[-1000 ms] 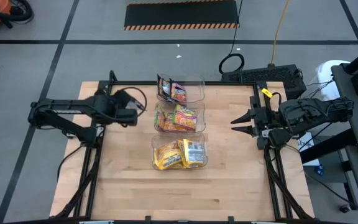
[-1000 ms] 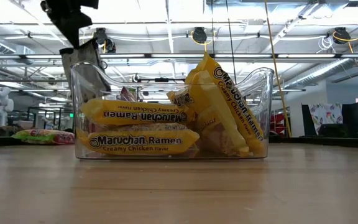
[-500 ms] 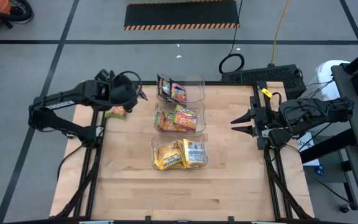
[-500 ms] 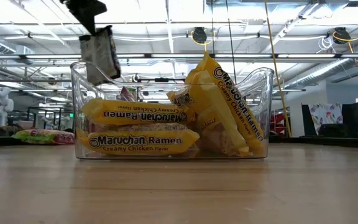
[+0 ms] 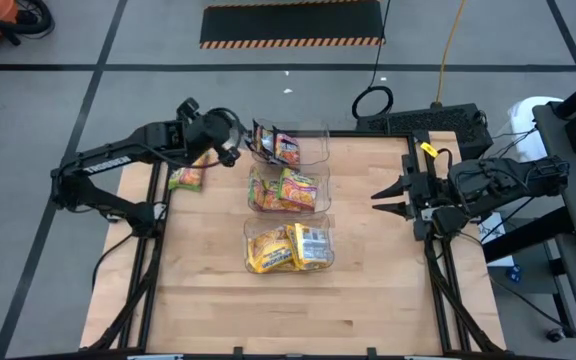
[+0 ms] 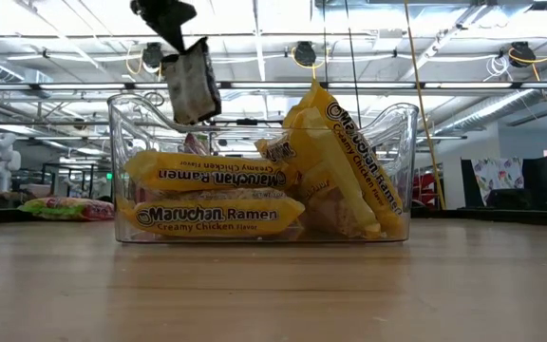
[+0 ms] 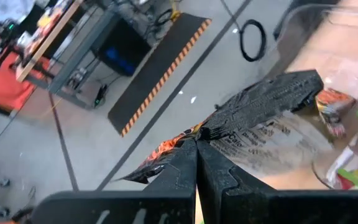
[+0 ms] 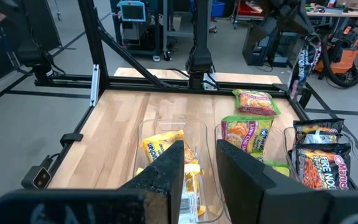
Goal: Sort Maruchan noodles
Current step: Put the black noodle pack into the top transparent bin
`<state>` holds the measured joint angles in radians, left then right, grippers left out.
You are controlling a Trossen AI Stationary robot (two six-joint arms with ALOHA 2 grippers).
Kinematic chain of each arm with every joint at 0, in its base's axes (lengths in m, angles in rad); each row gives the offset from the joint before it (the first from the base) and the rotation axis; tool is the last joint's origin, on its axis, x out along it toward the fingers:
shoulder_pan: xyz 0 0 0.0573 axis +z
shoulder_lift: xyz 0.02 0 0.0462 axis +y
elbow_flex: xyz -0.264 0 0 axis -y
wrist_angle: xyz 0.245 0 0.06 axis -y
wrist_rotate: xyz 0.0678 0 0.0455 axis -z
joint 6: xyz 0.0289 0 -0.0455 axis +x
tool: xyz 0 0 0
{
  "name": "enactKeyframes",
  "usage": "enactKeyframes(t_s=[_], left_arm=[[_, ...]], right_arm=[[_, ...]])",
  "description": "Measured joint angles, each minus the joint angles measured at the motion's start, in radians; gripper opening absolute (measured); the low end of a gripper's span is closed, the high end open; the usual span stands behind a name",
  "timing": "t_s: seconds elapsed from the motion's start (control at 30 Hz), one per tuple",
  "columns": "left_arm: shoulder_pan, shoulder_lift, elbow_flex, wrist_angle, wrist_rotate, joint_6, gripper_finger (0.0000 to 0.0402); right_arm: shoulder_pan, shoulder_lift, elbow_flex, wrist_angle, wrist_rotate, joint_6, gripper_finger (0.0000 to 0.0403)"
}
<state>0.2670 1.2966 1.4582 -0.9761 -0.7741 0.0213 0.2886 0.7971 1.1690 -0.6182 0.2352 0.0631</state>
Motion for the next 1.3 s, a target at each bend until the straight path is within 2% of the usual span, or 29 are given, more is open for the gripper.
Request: enactKeyframes(t_s=[0.2, 0.4, 1.03, 1.3], left_arm=[[0.026, 0.049, 0.000, 0.132, 0.073, 0.136, 0.0000], [0.057, 0.090, 0.003, 0.279, 0.169, 0.206, 0.0000], [0.115, 0.219, 0.000, 0.493, 0.374, 0.332, 0.0000], [0.119, 0.268, 0.000, 0.605, 0.458, 0.479, 0.0000]], right_arm=[[0.000, 0.000, 0.000, -0.009, 0.000, 0.000, 0.0091], [0.000, 0.000, 0.000, -0.018, 0.000, 0.000, 0.0091], [0.000, 0.000, 0.000, -0.024, 0.000, 0.000, 0.0091], [0.000, 0.000, 0.000, -0.031, 0.000, -0.004, 0.0091]])
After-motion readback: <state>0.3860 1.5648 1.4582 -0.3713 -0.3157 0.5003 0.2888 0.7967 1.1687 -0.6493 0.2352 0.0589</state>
